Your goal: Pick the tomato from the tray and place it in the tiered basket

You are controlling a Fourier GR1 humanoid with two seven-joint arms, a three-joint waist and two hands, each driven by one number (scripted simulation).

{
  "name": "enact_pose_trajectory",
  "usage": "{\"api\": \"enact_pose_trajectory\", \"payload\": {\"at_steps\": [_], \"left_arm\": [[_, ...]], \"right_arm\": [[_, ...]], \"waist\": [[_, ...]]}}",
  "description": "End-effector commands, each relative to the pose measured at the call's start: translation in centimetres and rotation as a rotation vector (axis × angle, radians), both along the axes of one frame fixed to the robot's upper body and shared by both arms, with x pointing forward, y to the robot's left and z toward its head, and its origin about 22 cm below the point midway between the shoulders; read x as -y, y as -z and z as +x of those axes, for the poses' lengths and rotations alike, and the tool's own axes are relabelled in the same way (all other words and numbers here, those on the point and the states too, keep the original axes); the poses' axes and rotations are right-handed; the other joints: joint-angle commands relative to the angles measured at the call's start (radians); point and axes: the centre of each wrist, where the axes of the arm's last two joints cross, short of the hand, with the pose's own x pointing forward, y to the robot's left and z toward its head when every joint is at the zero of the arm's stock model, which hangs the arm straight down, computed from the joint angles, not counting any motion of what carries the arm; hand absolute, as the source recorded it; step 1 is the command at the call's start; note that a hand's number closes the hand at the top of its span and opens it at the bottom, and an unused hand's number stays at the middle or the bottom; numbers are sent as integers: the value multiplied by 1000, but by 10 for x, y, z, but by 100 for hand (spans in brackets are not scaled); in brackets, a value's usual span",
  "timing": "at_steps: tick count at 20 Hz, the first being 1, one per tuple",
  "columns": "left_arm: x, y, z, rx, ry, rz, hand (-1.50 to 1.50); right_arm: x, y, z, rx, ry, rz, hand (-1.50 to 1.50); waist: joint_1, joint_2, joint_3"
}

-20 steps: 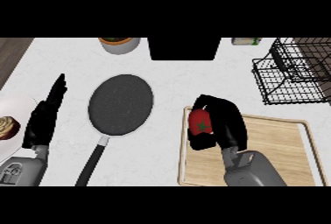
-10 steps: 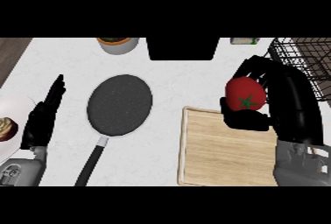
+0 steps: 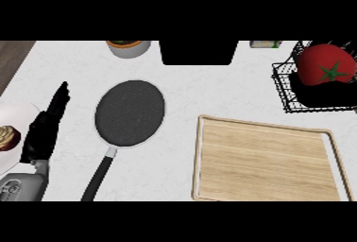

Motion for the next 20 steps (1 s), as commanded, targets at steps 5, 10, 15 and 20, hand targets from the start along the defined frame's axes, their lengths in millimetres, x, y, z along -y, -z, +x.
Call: {"api": "enact_pose_trajectory", "payload": {"at_steps": [5, 10, 15, 20], "left_arm": [[6, -7, 12, 22, 7, 4, 0], [14, -15, 12, 11, 17, -15, 0], [14, -3, 0, 2, 26, -2, 0], [9, -7, 2, 3, 22, 6, 0]], "right_arm": [[47, 4, 56, 7, 10, -141, 150], [59, 4, 75, 21, 168, -348, 150], [97, 12, 97, 6, 268, -457, 150], [132, 10, 109, -20, 210, -452, 150]], "waist": [[10, 6, 0], [19, 7, 0], [26, 8, 0], [21, 6, 1]]}}
